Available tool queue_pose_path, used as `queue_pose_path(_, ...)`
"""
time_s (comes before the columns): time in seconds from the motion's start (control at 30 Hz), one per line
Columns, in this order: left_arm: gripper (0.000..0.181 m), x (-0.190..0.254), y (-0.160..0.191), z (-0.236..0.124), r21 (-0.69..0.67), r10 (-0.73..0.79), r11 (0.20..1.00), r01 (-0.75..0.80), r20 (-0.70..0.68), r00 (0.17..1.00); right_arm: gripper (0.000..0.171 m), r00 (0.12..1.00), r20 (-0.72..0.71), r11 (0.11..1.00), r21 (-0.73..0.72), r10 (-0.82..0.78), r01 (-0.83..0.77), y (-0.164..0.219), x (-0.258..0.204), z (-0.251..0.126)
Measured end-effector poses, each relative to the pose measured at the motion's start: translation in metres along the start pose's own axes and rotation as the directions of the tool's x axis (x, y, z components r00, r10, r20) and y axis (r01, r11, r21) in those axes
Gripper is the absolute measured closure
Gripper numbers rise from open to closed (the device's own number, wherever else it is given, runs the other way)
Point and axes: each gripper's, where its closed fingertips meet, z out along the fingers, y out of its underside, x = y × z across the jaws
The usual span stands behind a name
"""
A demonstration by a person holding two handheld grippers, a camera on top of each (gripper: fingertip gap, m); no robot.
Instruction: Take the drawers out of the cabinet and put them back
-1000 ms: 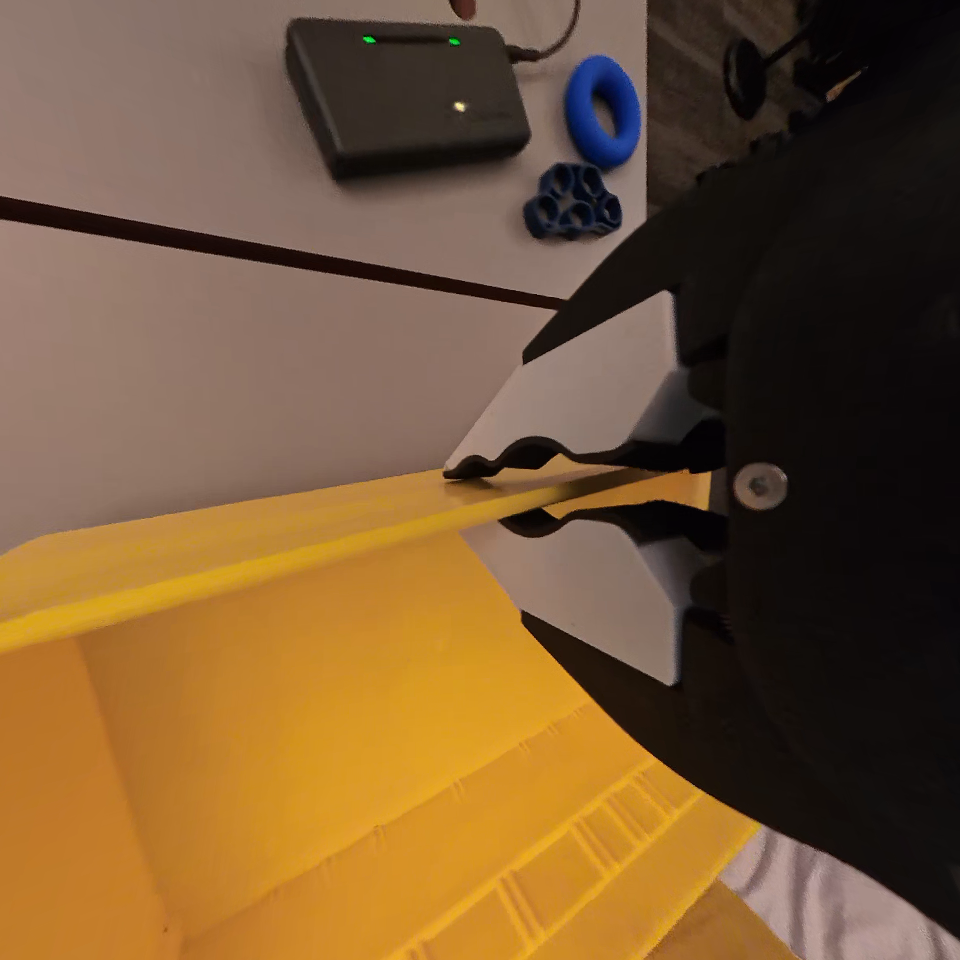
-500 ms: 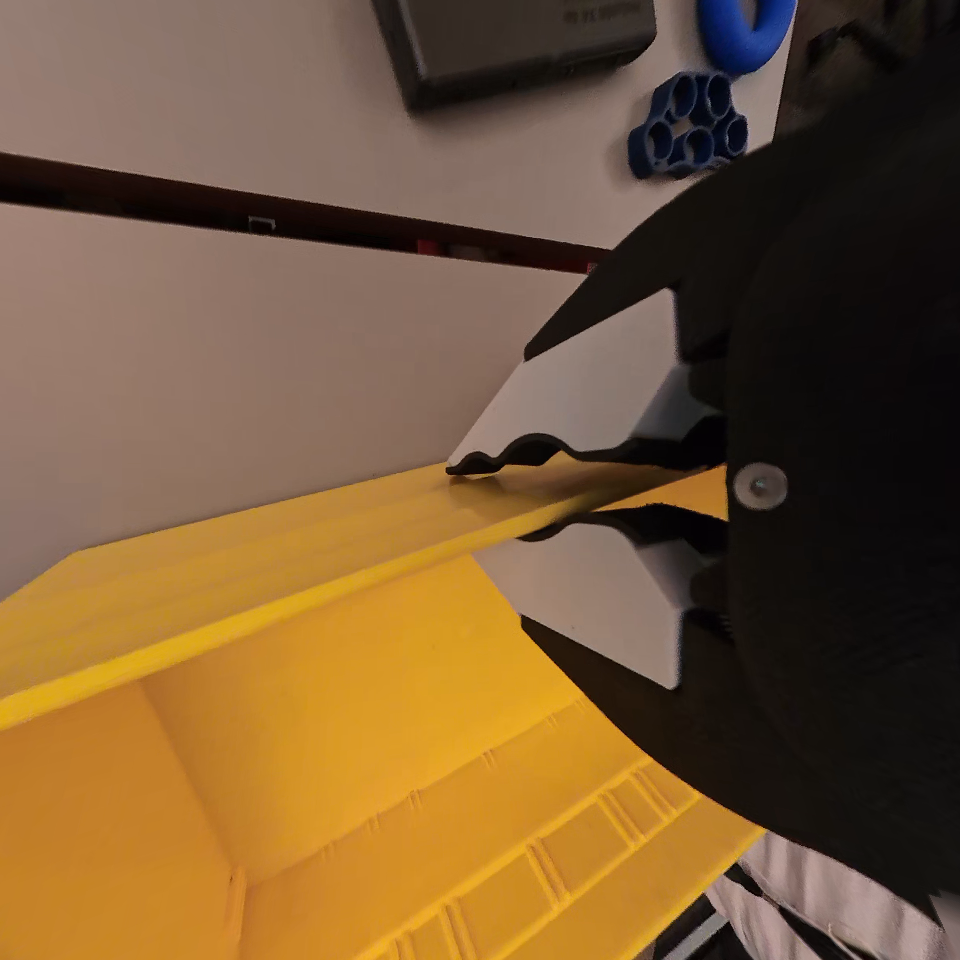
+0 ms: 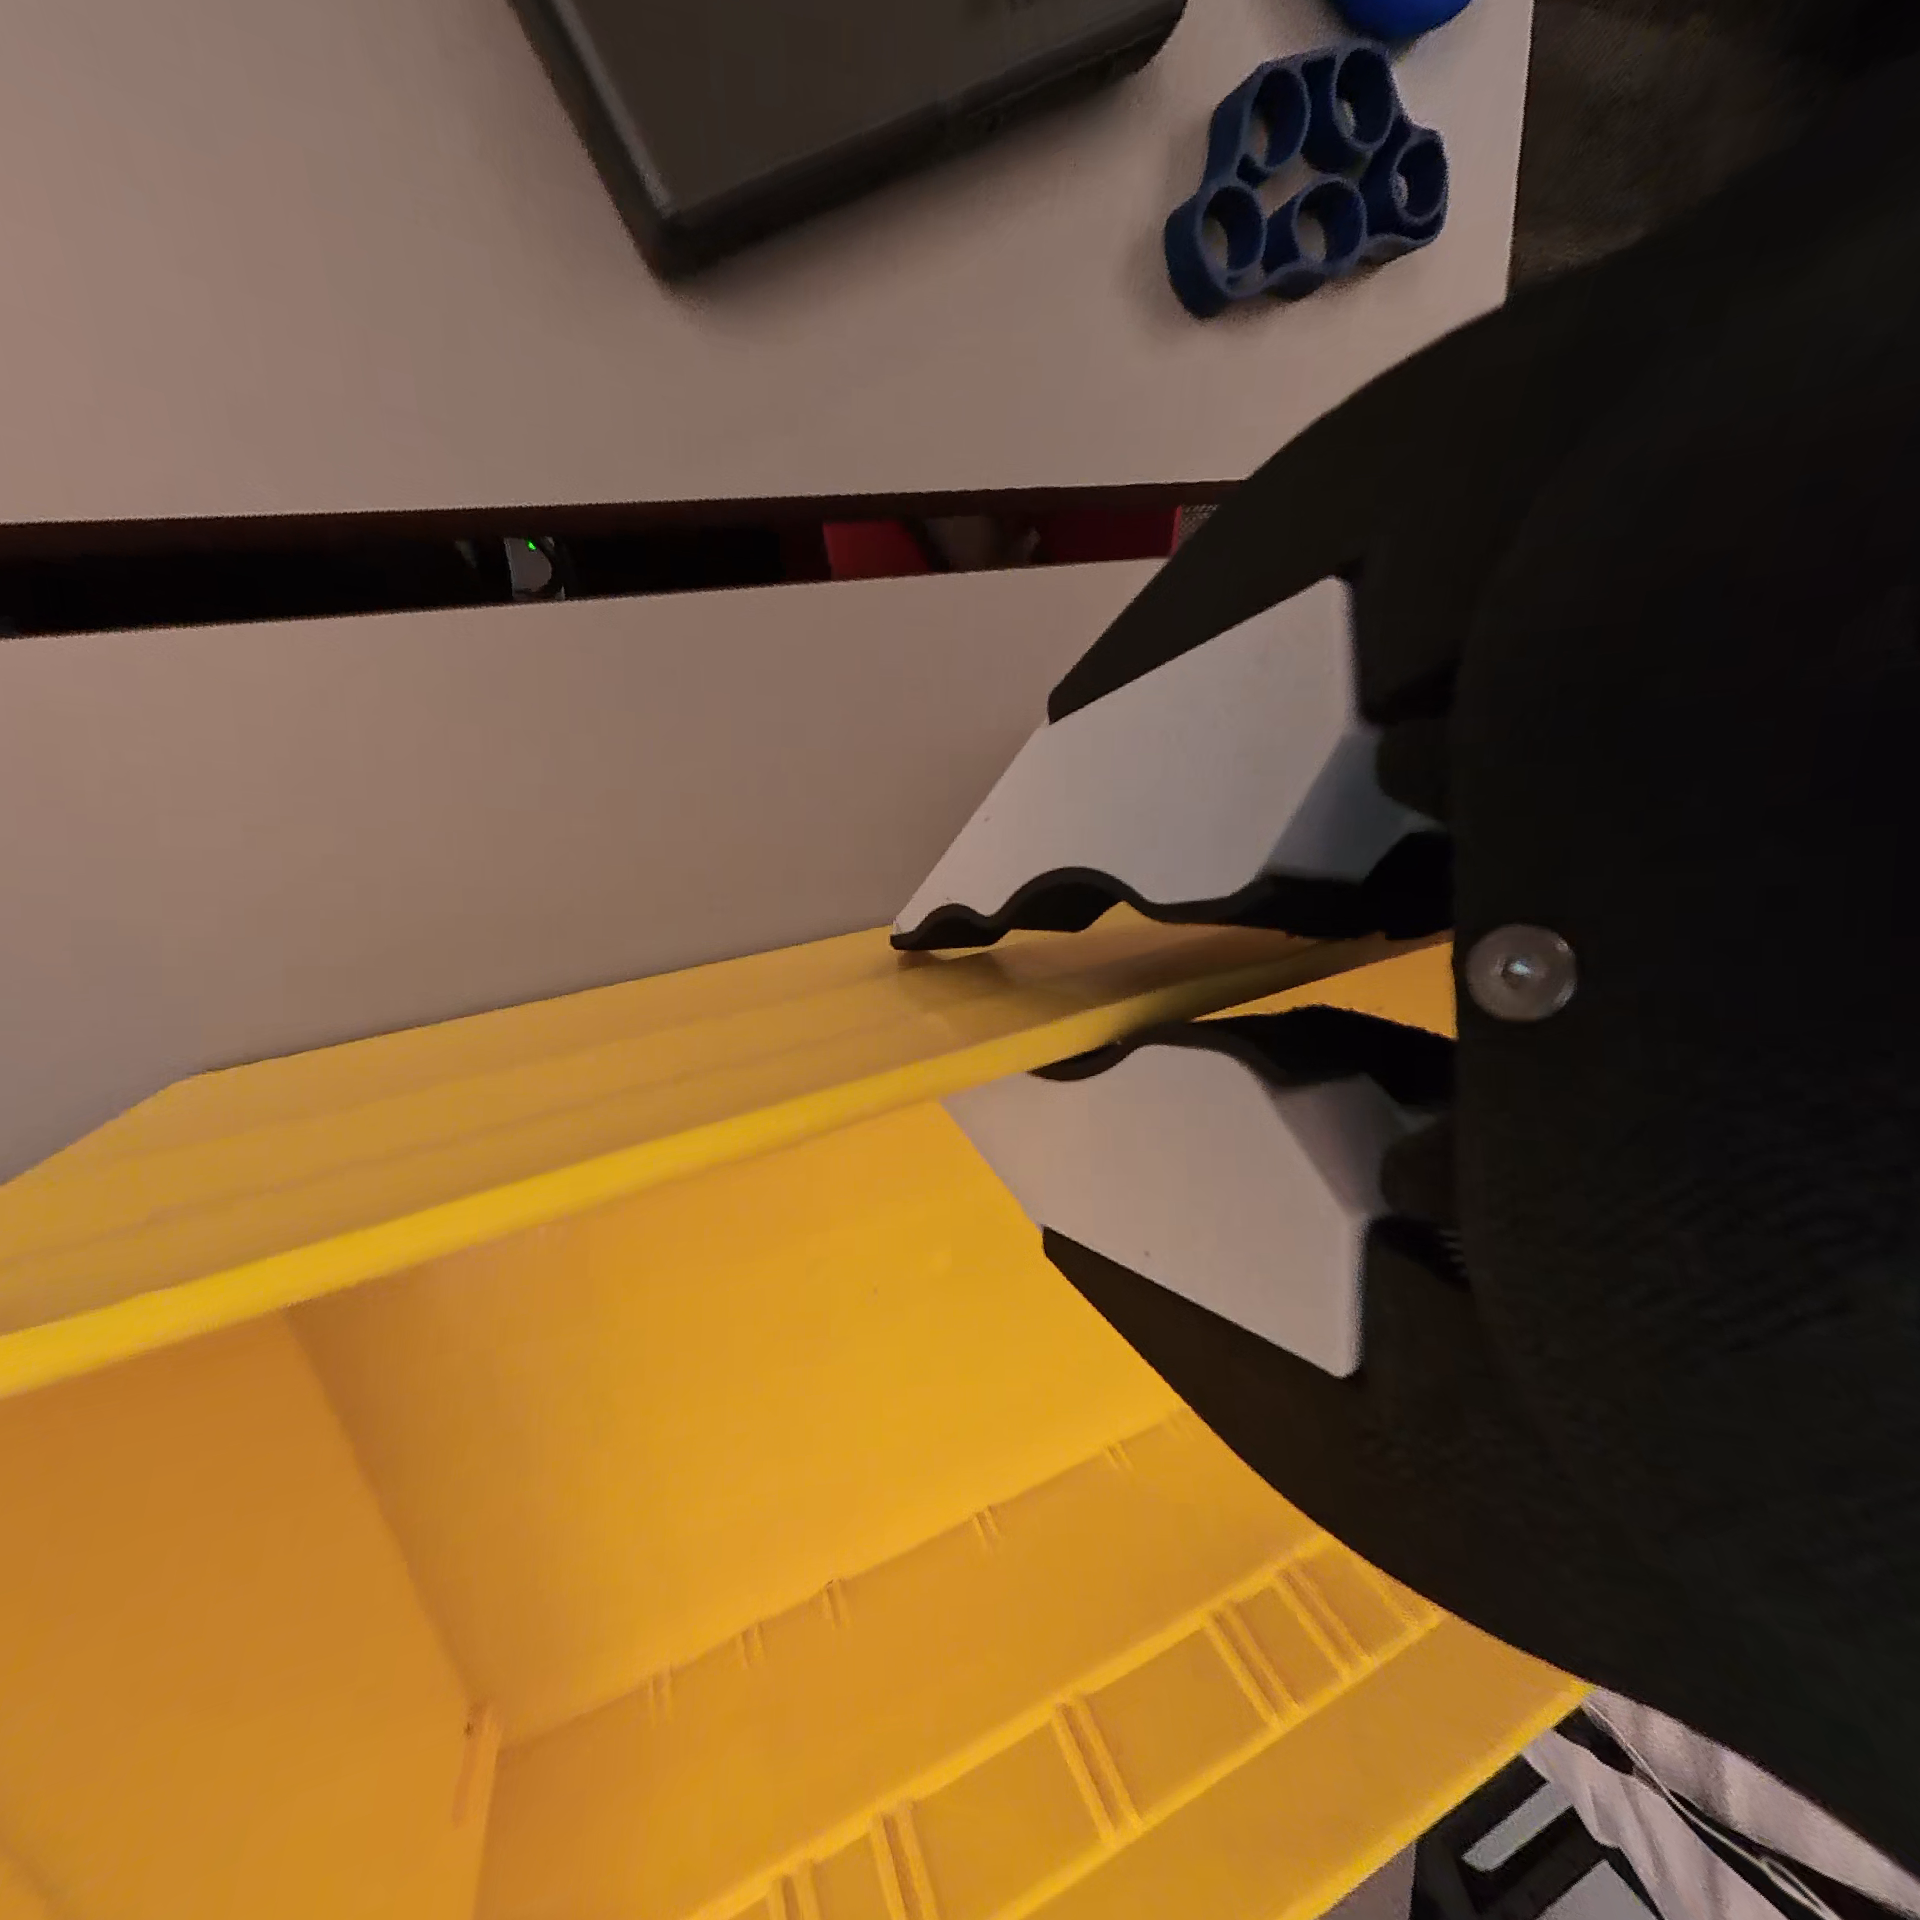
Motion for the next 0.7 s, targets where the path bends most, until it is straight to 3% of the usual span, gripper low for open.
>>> queue_pose_path(0.33, 0.172, -0.029, -0.037, 0.001, 0.073, -0.13, 0.988, 0.133, -0.038, 0.991, 0.167, 0.999, -0.034, 0.999, -0.031, 0.022, -0.023, 0.014, 0.002, -0.003)
queue_pose_path(0.7, 0.17, -0.042, -0.042, -0.001, 0.187, -0.19, 0.961, 0.202, -0.083, 0.978, 0.168, 0.998, -0.062, 1.0, 0.003, 0.013, -0.012, -0.004, 0.019, -0.005)
